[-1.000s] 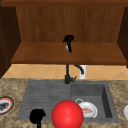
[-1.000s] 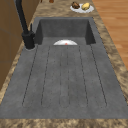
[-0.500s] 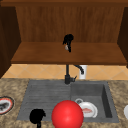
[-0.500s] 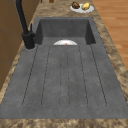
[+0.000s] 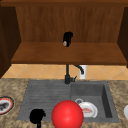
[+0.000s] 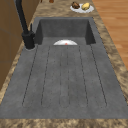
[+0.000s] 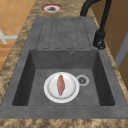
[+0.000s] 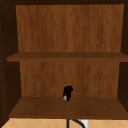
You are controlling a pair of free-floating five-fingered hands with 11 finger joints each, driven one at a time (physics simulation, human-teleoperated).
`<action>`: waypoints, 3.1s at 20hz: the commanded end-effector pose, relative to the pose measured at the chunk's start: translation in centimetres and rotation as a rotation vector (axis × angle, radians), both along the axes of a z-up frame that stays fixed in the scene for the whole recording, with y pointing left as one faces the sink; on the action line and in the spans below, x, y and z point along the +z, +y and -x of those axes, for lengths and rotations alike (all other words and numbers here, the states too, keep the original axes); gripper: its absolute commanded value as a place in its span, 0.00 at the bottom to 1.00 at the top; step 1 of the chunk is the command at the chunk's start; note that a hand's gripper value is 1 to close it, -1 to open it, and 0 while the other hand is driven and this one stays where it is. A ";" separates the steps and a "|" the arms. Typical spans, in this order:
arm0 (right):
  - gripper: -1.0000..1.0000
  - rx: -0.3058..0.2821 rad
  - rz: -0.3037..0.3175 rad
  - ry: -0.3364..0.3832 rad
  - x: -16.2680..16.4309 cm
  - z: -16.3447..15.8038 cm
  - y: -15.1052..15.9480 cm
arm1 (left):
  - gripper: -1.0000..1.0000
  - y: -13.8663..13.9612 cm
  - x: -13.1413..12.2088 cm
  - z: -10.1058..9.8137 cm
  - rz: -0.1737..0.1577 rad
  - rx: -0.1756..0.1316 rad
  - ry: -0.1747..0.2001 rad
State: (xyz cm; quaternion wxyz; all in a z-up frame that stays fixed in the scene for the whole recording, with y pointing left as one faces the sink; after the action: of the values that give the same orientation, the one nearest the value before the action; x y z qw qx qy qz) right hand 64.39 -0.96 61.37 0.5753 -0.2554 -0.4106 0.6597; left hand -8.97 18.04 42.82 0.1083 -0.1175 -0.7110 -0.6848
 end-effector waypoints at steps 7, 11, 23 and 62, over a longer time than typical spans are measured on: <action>1.00 -0.022 -0.029 -0.049 -0.2 -0.2 -0.8 | 0.50 0.0 0.0 0.0 0.000 0.000 0.000; 1.00 0.005 -0.057 -0.030 1.4 0.0 -2.2 | 0.50 0.0 0.0 0.0 0.000 0.000 0.000; 1.00 -0.004 -0.092 -0.069 6.4 9.3 -6.8 | 0.50 0.0 0.0 0.0 0.000 0.000 0.000; 1.00 -0.005 -0.160 -0.076 6.4 41.2 -16.3 | 0.50 0.0 0.0 0.0 0.000 0.000 0.000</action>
State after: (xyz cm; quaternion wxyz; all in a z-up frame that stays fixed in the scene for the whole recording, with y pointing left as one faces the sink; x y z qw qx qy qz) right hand 25.50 -16.31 67.84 0.5759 -0.2429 -0.4738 0.6204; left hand -8.97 18.04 42.82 0.1083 -0.1175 -0.7110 -0.6848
